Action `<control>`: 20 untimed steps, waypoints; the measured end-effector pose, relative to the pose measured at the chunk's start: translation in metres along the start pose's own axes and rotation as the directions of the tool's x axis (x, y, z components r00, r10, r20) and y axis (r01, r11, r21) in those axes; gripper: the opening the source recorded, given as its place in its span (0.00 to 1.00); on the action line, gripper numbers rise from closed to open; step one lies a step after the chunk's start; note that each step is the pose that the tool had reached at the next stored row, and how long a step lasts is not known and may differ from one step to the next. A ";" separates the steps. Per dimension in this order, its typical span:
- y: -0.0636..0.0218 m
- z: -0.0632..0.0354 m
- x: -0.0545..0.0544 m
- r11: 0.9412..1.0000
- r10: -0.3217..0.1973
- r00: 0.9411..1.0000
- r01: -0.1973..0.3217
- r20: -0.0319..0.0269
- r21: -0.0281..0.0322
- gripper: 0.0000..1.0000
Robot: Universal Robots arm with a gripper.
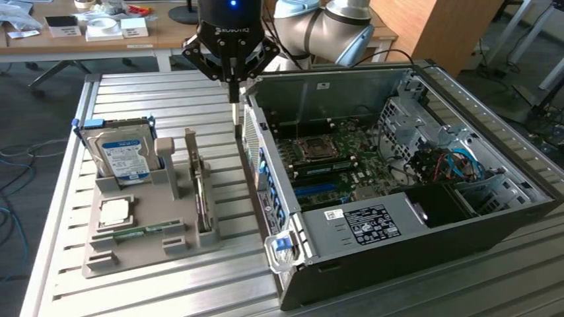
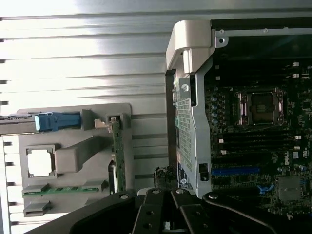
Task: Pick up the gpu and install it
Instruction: 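Reach for the gpu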
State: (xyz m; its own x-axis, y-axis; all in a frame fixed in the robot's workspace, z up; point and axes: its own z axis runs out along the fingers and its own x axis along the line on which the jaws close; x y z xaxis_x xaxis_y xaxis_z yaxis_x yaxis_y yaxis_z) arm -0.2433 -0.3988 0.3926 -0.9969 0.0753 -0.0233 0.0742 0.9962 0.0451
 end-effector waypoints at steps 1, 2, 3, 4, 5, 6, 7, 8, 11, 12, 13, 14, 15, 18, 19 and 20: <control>-0.0001 0.0000 0.001 1.000 0.000 1.000 0.000 0.000 0.000 0.11; -0.0001 -0.0001 0.002 1.000 0.000 1.000 0.000 0.000 0.000 0.11; -0.0002 -0.0001 0.003 1.000 0.000 1.000 0.000 0.000 0.000 0.11; -0.0003 -0.0001 0.004 1.000 0.000 1.000 0.000 0.000 0.000 0.11; -0.0004 -0.0001 0.005 1.000 0.000 1.000 0.000 0.000 0.000 0.11; -0.0005 -0.0002 0.006 1.000 0.000 1.000 0.000 0.000 0.000 0.11; -0.0005 -0.0002 0.007 1.000 0.000 1.000 0.000 0.000 0.000 0.11; -0.0006 -0.0002 0.008 1.000 0.000 1.000 0.000 0.000 0.000 0.11; -0.0008 -0.0003 0.011 1.000 0.000 1.000 0.000 0.000 0.000 0.11; -0.0008 -0.0003 0.011 1.000 0.000 1.000 0.000 0.000 0.000 0.11; -0.0009 -0.0003 0.012 1.000 0.000 1.000 0.000 0.000 0.000 0.11; -0.0009 -0.0003 0.012 1.000 0.000 1.000 0.000 0.000 0.000 0.11; -0.0010 -0.0004 0.013 1.000 0.000 1.000 0.000 0.000 0.000 0.11; -0.0011 -0.0004 0.015 1.000 0.000 1.000 0.000 0.000 0.000 0.11; -0.0011 -0.0004 0.015 1.000 0.000 1.000 0.000 0.000 0.000 0.11; -0.0012 -0.0004 0.016 1.000 0.000 1.000 0.000 0.000 0.000 0.11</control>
State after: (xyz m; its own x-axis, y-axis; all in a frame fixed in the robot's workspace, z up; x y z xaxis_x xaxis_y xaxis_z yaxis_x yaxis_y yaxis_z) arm -0.2593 -0.3988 0.3926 -0.9969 0.0753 -0.0233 0.0742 0.9962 0.0451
